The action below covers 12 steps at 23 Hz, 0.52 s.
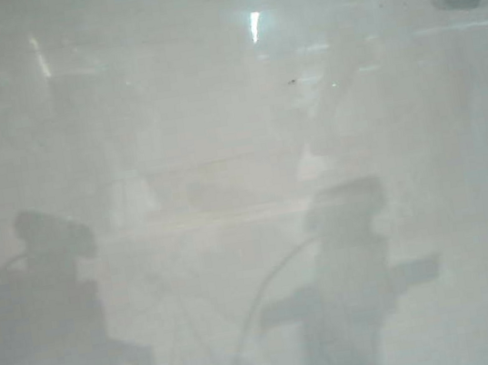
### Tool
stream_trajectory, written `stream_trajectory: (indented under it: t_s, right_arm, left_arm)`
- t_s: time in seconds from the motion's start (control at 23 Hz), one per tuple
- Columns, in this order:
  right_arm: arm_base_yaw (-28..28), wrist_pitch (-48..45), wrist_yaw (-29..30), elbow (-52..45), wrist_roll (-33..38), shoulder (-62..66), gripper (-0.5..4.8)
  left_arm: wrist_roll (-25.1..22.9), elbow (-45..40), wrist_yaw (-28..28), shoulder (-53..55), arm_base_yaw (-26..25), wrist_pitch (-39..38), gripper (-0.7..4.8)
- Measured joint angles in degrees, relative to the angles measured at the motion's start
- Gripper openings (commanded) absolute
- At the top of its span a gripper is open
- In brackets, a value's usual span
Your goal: Grab the whiteboard eraser that is attached to the surface of the whiteboard and use it to clean the writing on the whiteboard.
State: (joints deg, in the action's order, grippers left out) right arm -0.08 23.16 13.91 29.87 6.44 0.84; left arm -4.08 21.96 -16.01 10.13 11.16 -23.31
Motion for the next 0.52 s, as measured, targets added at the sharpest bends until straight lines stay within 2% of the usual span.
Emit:
stream_trajectory:
  t_s: [0.26, 0.52]
  right_arm:
    - [0.0, -4.5, 1.4, -11.9, 2.5, -0.4, -0.06]
    - [0.0, -5.8, 1.4, -20.1, 10.5, -0.4, -0.06]
  left_arm:
    - [0.0, -6.5, 1.3, 0.1, 0.0, 1.2, -0.05]
    - [0.0, -12.2, 2.2, 0.1, 0.0, 2.5, -0.05]
